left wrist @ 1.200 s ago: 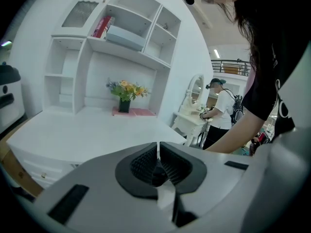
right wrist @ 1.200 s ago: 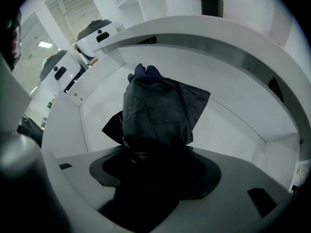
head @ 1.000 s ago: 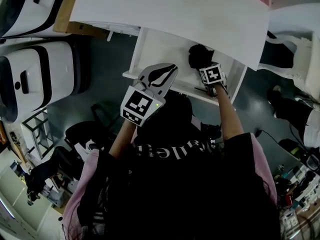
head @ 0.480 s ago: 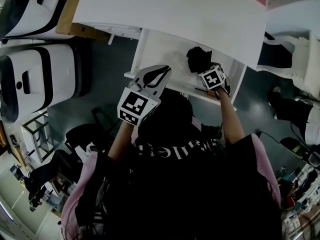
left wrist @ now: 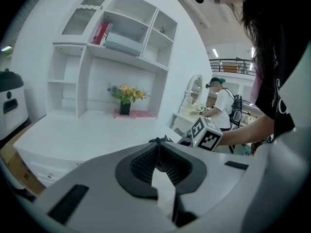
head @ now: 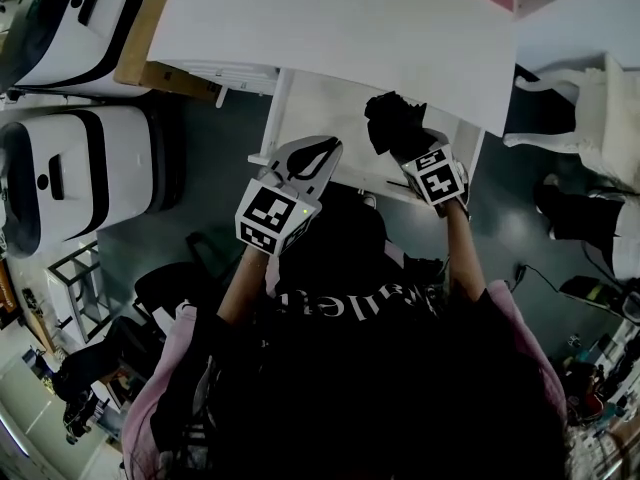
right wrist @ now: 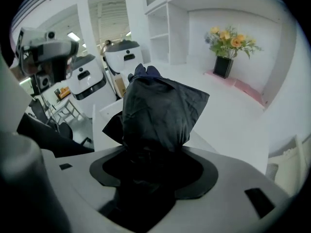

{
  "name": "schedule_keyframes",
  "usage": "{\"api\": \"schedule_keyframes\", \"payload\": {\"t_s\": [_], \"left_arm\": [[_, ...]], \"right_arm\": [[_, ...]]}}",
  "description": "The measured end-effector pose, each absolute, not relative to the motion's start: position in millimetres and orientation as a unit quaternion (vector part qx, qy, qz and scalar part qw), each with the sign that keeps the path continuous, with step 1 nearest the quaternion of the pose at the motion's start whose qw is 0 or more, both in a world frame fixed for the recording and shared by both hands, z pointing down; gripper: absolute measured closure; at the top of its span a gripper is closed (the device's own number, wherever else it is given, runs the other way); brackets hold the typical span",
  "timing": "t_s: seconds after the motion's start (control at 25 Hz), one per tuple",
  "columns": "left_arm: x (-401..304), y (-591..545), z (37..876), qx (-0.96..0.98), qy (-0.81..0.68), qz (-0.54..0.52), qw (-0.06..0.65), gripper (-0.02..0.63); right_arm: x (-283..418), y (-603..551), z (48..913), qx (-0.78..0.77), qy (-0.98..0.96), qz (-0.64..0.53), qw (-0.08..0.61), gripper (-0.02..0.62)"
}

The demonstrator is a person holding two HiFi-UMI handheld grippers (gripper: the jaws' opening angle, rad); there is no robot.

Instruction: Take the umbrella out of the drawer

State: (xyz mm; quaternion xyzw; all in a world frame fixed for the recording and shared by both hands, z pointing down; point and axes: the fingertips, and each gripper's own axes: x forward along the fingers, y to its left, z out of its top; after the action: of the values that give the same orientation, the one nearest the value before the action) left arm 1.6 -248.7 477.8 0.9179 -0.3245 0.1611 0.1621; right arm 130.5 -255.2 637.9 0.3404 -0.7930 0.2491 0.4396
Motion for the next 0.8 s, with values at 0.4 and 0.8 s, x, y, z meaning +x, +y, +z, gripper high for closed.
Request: {"api": "schedule_keyframes", "payload": {"t_s": [0.4,0.8], "left_arm": [[22.1,-221.3,453.1,0.926,-0.319,0.150,0.138,0.581],[28.5,-162.7,447.9,0.918,-0.344,0.147,0.134,0.581]], "right_arm": [[135.9,-226.5,545.6,0.411,-0.811,0.281,0.308,0.318],[144.6,-149.9,512.3,0.420,-0.821,0.268,0.280,0.318]]}}
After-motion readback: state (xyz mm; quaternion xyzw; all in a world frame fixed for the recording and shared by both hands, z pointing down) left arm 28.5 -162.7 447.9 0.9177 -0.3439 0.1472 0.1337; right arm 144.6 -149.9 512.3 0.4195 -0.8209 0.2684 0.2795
